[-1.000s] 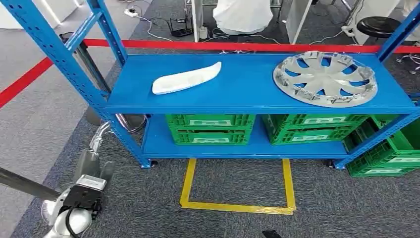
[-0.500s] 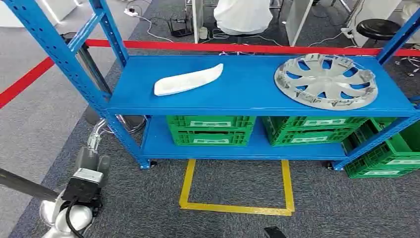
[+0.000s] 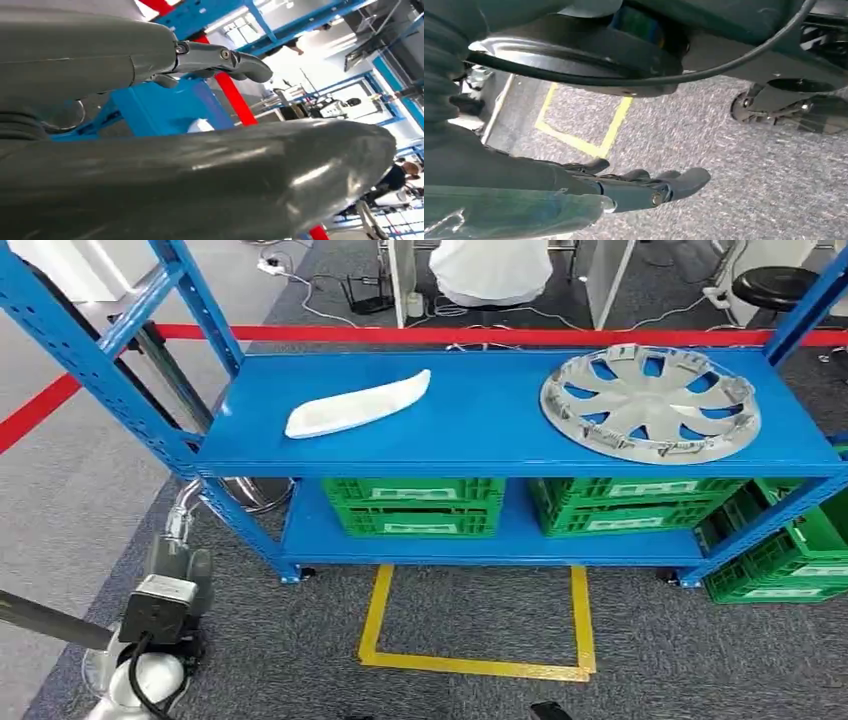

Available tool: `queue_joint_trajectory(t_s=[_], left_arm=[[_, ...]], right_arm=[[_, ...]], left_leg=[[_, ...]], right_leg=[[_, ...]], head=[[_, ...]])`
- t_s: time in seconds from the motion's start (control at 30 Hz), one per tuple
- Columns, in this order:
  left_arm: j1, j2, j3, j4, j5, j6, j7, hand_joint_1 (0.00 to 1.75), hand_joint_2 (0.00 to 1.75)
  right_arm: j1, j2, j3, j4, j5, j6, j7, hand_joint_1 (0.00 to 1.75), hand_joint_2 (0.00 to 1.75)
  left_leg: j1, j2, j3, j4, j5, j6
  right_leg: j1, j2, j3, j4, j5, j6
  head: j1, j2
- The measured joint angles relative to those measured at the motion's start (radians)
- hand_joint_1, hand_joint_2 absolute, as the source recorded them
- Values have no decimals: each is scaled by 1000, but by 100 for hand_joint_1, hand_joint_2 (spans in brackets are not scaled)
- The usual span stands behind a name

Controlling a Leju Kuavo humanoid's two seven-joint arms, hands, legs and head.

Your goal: Take the parts from the cabinet and place them on the table.

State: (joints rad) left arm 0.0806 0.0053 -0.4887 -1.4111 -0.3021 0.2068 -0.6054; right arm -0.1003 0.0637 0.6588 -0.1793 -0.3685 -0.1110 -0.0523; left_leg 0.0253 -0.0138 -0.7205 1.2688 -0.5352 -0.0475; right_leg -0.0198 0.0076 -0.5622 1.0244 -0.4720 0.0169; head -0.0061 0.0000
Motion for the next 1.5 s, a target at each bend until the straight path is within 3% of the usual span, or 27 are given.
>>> queue_joint_trajectory(t_s=[0.1,0.17,0.23,0.3,0.33,0.4,0.47,0.53,0.57,0.63,0.67,0.73,0.8,0.87,0.93,1.0,1.03,1.07,1.1,1.13,1.17,1.2,1.27,1.3,1.37,1.43,1.5], left_arm=[[-2,-1,1,0,0,0,0,0,0],[-8,-6,1,1,0,0,0,0,0],[-9,-9,2,1,0,0,0,0,0],[-8,-13,5,1,0,0,1,0,0],[-11,-15,6,2,-3,-2,1,0,0],[-12,-18,6,3,-6,-5,1,0,0],[-10,-19,8,6,-10,-5,1,0,0],[-10,-21,8,8,-12,-5,2,0,0],[-10,-21,8,8,-12,-5,2,0,0],[-10,-21,9,9,-12,-5,2,0,0],[-8,-22,10,11,-12,-5,2,0,0],[-9,-24,10,12,-12,-5,3,0,0],[-12,-27,10,12,-12,-5,3,0,0],[-15,-26,10,13,-12,-5,2,0,0],[-12,-26,10,15,-12,-5,2,0,0],[-12,-25,10,16,-12,-5,2,0,0],[-12,-24,10,16,-12,-5,2,0,0],[-12,-24,10,16,-12,-5,2,0,0],[-12,-22,10,17,-12,-5,2,0,0],[-10,-20,10,18,-12,-5,2,0,0],[-11,-20,10,20,-12,-5,2,0,0],[-10,-22,8,21,-12,-6,4,0,0],[-15,-21,11,21,-12,-5,3,0,0],[-14,-23,13,21,-12,-5,3,0,0],[-15,-24,13,21,-12,-5,3,0,0],[-11,-25,12,21,-13,-6,3,0,0],[-9,-27,8,21,-13,-8,3,0,0]], right_arm=[[-2,0,1,0,3,1,2,0,175],[-4,0,2,0,5,2,5,0,175],[-3,0,3,0,5,2,10,0,175],[-5,0,6,0,6,4,11,0,175],[-6,0,8,0,3,4,11,0,175],[-3,0,8,0,-3,5,10,0,175],[-7,0,7,0,-10,7,3,0,175],[-7,0,7,0,-11,8,2,0,175],[-4,0,7,0,-11,8,2,0,175],[3,0,7,2,-11,8,2,0,175],[-2,-1,6,2,-13,9,2,0,175],[-4,-1,7,2,-11,10,2,0,175],[-5,0,7,1,-10,10,2,0,175],[3,-3,7,2,-9,8,2,0,175],[9,-3,7,2,-11,8,3,0,175],[14,-3,7,2,-9,8,3,0,175],[16,-3,7,2,-9,8,3,0,175],[17,-3,8,2,-9,8,3,0,175],[19,-3,8,3,-9,8,3,0,175],[23,-4,8,5,-9,8,4,0,175],[23,-5,8,8,-10,8,4,0,175],[19,-5,8,8,-9,8,5,0,175],[17,-5,8,8,-10,10,4,0,175],[13,-5,8,8,-9,10,5,0,175],[12,-5,9,8,-9,10,3,0,175],[9,-5,8,8,-13,10,1,0,175],[-2,-5,8,8,-11,11,1,0,175]], left_leg=[[-7,15,97,-226,138,21],[-12,17,116,-260,100,20],[-12,9,120,-275,90,35],[-10,2,150,-279,87,49],[-11,2,160,-279,80,56],[-16,1,174,-279,65,64],[-21,0,195,-278,46,66],[-24,-4,235,-278,17,67],[-26,-5,259,-278,1,65],[-28,-6,288,-277,-30,60],[-29,-9,291,-284,-38,53],[-26,-9,308,-291,-38,40],[-29,-5,276,-220,0,26],[-25,0,174,-71,19,7],[-21,0,87,6,-70,-1],[-17,1,42,-2,-128,-3],[-14,1,36,-38,-114,-8],[-12,3,39,-97,-62,-11],[-9,9,44,-168,30,-14],[-5,25,43,-232,155,-16],[-3,43,40,-281,190,-10],[-7,41,40,-264,175,4],[-4,30,55,-269,164,24],[-1,22,69,-271,163,34],[-2,22,94,-272,142,46],[-4,18,119,-273,116,53],[-8,15,154,-273,87,55]], right_leg=[[0,-3,27,-2,-21,11],[7,-3,28,-8,-35,27],[6,-8,51,-8,-20,45],[2,-13,59,-8,-42,55],[3,-11,36,41,-60,54],[4,-11,-69,202,-106,55],[9,-11,-149,290,-140,53],[14,-10,-149,219,-103,46],[18,-9,-132,142,-52,38],[25,-3,-127,20,129,21],[28,-2,-121,23,84,20],[33,-2,-107,16,87,9],[21,-1,-69,-7,77,0],[16,-3,-33,-29,59,-1],[10,-2,0,-36,36,-1],[2,1,36,-36,7,2],[-3,3,58,-37,-8,7],[-8,4,81,-37,-26,13],[-13,4,102,-37,-44,21],[-8,3,104,-40,-60,33],[-5,4,116,-29,-78,39],[-4,2,129,-46,-96,46],[-4,-5,169,-54,-82,61],[-6,-5,156,-31,-77,66],[-5,-5,68,127,-54,66],[0,-5,-43,258,-138,67],[4,-4,-97,269,-227,59]], head=[[-1,0],[-2,0],[-5,0],[2,0],[5,-1],[11,0],[13,0],[14,0],[15,0],[20,0],[17,0],[18,0],[19,0],[6,0],[5,0],[4,0],[5,0],[3,0],[3,0],[-1,0],[-13,-1],[-8,0],[-3,0],[-1,0],[5,0],[10,0],[13,0]])
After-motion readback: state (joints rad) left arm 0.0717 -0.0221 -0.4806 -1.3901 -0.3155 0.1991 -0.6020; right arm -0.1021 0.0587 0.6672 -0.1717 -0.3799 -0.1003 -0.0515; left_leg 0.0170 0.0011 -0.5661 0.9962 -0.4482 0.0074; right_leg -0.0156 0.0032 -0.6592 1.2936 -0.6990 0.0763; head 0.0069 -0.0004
